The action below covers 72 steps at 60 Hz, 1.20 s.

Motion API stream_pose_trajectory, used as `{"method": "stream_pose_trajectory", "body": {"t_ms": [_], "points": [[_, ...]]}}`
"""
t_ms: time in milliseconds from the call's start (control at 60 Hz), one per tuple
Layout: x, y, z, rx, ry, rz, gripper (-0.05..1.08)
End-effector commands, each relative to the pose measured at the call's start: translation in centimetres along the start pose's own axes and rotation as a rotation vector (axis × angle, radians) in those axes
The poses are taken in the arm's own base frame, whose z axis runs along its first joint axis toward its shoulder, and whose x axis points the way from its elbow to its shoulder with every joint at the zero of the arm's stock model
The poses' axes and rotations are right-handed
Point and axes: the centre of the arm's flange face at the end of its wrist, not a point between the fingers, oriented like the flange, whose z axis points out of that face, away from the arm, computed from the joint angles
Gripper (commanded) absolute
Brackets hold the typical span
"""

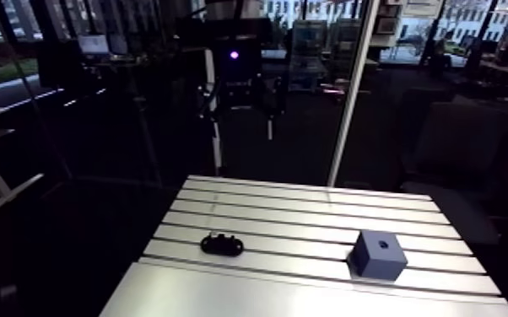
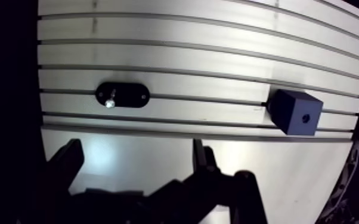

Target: Pick up the M10 bolt and insert it into the hex recess until seated.

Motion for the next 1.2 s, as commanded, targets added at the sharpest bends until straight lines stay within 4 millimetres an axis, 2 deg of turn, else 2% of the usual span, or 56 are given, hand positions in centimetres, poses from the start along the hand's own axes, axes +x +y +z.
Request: {"method": "stream_pose_trajectory", "body": {"t_ms": [17, 133, 367, 600, 1083, 1200], "points": [[-1.1, -2.4, 4.1, 0.001, 0.051, -0.014, 0.01], [-1.2, -2.9, 5.0, 0.001, 0.053, 0.026, 0.01], [-1.3, -3.1, 5.3, 0.001, 0.05, 0.029, 0.01], [-1.2, -4.6, 6.7, 0.0, 0.026, -0.002, 0.01], [-0.8, -4.7, 8.0, -0.001, 0.003, 0.001, 0.01], [-0.7, -4.9, 8.7, 0.002, 0.038, 0.054, 0.01]]}}
